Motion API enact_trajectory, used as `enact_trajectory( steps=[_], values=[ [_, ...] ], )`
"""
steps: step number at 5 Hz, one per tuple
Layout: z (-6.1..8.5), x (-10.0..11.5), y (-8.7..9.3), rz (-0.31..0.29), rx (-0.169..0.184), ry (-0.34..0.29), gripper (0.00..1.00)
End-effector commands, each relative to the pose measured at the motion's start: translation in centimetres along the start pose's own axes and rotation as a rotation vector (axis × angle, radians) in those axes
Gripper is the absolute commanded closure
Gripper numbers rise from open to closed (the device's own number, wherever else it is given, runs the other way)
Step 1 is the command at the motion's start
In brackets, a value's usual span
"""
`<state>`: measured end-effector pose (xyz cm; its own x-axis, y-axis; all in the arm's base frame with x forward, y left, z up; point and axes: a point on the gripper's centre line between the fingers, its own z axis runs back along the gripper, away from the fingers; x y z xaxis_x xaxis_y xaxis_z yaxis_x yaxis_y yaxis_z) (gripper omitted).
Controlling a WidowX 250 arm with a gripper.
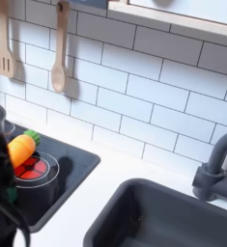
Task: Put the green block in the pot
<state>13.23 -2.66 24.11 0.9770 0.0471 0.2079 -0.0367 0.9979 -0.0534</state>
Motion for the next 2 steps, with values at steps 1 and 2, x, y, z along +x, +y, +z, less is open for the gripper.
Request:
enact_trajectory(
  steps=[1,2],
  values=[
    [-0.6,1.8,0.3,-0.005,0.029,-0.022,0.00],
    [-1.1,3.3,0.3,-0.003,0.023,-0.023,0.00]
  ],
)
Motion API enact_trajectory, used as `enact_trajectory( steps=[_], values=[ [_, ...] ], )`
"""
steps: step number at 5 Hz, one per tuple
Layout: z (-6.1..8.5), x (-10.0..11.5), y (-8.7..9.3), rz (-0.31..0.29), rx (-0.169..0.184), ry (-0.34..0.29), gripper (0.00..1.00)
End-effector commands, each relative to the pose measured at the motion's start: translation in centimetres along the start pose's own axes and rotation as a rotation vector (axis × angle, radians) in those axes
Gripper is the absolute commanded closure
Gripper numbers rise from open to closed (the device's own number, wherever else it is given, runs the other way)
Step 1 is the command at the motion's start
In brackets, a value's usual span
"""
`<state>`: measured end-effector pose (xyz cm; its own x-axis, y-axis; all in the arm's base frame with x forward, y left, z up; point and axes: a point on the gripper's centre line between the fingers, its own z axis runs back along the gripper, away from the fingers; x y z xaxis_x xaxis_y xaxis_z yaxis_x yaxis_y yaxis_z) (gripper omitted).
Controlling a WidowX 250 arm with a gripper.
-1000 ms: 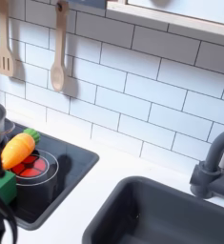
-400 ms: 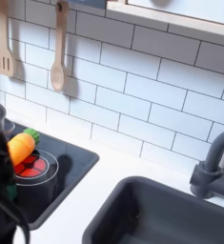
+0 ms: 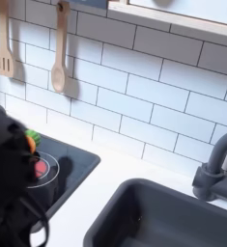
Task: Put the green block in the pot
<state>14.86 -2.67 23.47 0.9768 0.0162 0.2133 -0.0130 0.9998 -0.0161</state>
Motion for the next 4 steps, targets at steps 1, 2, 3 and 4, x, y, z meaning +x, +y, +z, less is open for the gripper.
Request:
enact_trajectory(
  steps=[1,2,3,4],
  values=[
    [-0.5,3.5,1.0,0.058,-0.008,-0.022,0.00],
    [-0.6,5.1,0.7,0.067,-0.027,-0.006,0.00],
    [-0.5,6.3,0.7,0.079,-0.037,0.002,0.00],
    [-0.5,8.0,0.4,0.088,-0.045,0.020,0.00]
  ],
)
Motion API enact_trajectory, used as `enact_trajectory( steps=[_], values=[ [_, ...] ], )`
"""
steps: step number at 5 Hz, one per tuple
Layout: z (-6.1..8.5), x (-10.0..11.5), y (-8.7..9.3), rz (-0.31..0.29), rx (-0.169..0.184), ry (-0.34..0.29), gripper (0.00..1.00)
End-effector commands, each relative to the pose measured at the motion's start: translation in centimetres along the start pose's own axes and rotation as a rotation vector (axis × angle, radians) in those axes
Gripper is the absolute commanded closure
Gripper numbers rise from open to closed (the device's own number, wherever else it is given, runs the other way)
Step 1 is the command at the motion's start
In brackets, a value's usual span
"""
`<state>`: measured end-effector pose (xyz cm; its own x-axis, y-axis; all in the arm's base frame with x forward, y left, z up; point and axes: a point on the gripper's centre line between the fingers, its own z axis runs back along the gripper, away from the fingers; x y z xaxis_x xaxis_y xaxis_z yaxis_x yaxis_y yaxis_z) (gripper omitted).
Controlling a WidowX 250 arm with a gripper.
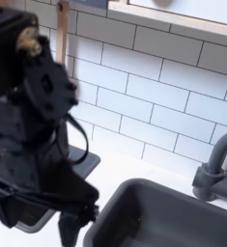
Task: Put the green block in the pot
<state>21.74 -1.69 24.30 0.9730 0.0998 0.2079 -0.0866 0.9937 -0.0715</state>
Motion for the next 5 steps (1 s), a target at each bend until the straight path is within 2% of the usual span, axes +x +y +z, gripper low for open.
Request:
enact_trajectory(
  steps=[1,2,3,4,5],
  values=[
    [0.1,1.7,-0.7,0.024,-0.014,0.024,0.00],
    [-0.1,3.1,-1.3,0.035,-0.007,0.047,0.00],
    [-0.4,4.1,-0.8,0.072,0.000,0.044,0.00],
    [-0.7,5.1,-0.7,0.076,-0.013,0.062,0.00],
    [-0.9,5.6,0.0,0.087,0.017,0.059,0.00]
  ],
)
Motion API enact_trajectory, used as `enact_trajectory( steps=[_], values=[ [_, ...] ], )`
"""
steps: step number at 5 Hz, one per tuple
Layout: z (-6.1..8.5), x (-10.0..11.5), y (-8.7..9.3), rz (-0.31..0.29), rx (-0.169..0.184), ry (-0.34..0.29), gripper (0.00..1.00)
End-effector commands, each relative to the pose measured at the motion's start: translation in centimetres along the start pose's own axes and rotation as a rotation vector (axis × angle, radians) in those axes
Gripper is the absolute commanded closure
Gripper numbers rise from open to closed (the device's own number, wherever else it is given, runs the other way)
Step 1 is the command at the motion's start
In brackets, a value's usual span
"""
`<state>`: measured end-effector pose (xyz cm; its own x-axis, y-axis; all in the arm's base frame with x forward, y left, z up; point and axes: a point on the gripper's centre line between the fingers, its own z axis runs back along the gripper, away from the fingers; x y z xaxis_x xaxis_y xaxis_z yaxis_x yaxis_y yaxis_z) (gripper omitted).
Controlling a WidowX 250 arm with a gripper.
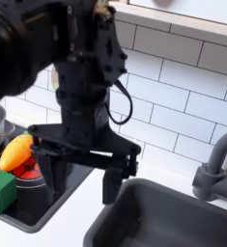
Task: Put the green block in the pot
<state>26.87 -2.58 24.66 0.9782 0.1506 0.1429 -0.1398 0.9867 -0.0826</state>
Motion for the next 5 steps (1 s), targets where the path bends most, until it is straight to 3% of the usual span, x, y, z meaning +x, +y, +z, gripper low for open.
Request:
enact_trajectory(
  steps=[1,4,5],
  values=[
    [0.0,1.5,2.7,0.071,0.000,-0.002,0.00],
    [0.8,2.3,5.9,0.128,-0.002,-0.012,0.00],
    [0.6,2.4,6.8,0.130,-0.027,-0.002,0.00]
  ],
)
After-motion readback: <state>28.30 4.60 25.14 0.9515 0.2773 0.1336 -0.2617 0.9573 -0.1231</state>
